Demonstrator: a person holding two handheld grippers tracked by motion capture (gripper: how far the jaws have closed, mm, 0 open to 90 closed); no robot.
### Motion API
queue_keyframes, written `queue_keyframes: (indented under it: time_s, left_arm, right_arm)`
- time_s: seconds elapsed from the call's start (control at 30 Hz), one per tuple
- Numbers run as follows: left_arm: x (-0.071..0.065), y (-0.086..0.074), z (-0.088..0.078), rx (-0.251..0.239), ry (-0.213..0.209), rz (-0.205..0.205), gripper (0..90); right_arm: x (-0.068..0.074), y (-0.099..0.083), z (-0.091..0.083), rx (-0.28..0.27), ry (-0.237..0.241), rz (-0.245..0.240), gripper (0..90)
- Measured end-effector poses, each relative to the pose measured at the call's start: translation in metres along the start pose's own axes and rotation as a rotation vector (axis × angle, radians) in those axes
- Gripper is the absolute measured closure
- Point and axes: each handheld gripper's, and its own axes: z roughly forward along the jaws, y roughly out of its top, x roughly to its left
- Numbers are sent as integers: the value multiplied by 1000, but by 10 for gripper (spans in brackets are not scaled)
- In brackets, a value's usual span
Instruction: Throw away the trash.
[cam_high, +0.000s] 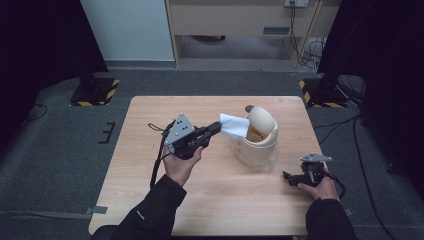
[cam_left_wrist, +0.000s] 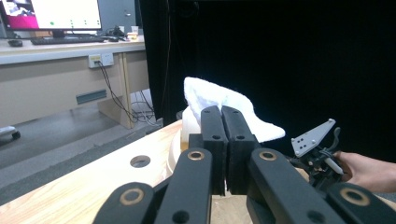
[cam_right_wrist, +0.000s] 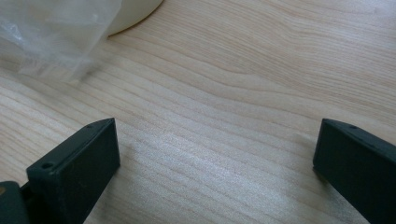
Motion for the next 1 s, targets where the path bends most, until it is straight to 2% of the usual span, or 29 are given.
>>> queue_keyframes:
  time_s: [0.23, 0.53, 1.0]
  left_arm:
    - [5, -7, 14, 22, 8, -3, 883]
    - [4, -12, 33, 43, 2, -4, 883]
    - [2, -23, 55, 101, 6, 22, 883]
  right_arm:
    - [0, 0, 0, 0, 0, 1, 6]
    - [0, 0, 0, 0, 0, 0, 6]
    - [0, 0, 0, 0, 0, 0, 7]
